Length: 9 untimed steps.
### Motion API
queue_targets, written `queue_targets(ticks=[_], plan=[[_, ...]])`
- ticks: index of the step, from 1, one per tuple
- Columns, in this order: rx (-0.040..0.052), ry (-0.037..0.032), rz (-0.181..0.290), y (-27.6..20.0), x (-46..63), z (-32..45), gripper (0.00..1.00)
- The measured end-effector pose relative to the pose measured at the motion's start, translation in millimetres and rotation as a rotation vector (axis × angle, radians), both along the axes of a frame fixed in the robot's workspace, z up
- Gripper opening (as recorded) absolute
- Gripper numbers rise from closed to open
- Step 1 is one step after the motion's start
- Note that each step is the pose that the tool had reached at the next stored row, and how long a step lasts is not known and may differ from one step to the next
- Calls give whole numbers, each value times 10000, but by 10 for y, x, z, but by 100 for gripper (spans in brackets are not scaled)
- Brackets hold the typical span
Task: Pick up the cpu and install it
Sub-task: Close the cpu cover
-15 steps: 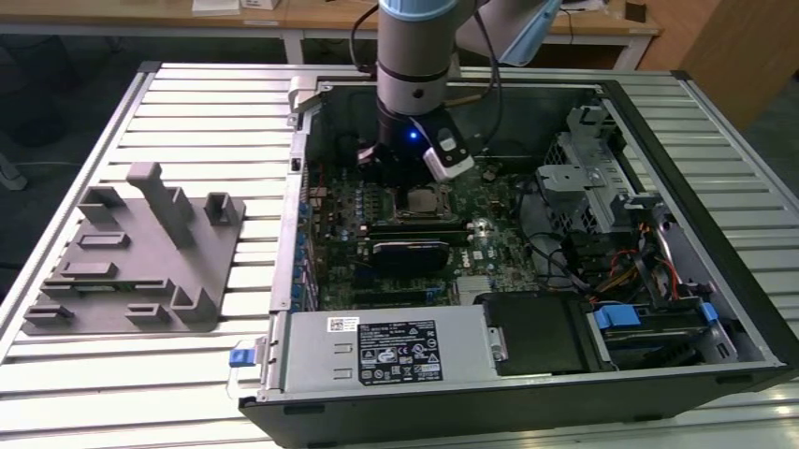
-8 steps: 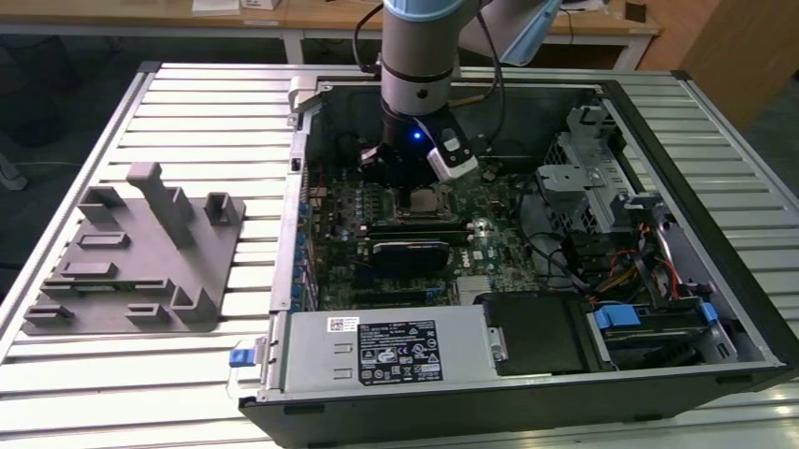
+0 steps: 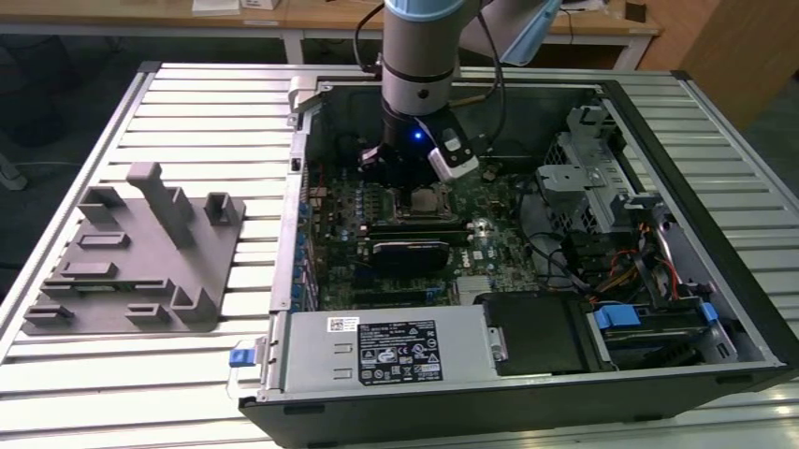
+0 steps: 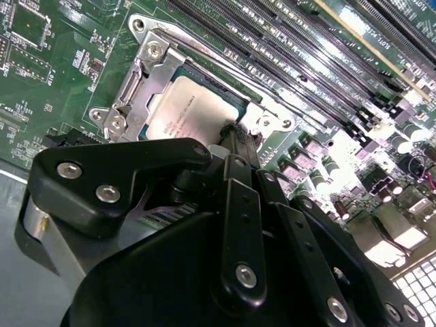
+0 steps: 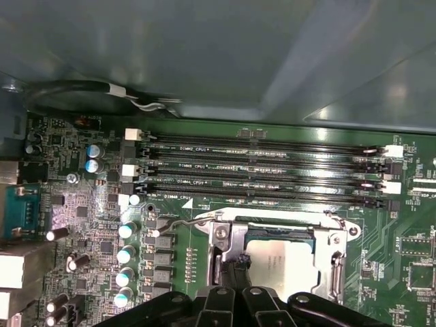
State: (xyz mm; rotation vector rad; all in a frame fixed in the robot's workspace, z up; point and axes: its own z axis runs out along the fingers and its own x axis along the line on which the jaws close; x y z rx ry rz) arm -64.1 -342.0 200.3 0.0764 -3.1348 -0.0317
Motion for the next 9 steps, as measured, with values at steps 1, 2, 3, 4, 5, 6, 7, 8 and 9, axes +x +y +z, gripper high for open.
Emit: queue_targets(ticks=[1,2,3,4,5,6,7,8,9], plan=[[2,-1,0,0,0,8,11],[3,-2,0,0,0,18,11],[2,-1,0,0,0,29,11],[3,-1,0,0,0,38,11],[4,-2,0,0,0,47,11],[3,-1,0,0,0,57,11],[4,-2,0,0,0,68,11],[3,-2,0,0,0,82,11],[3,-1,0,0,0,98,11]])
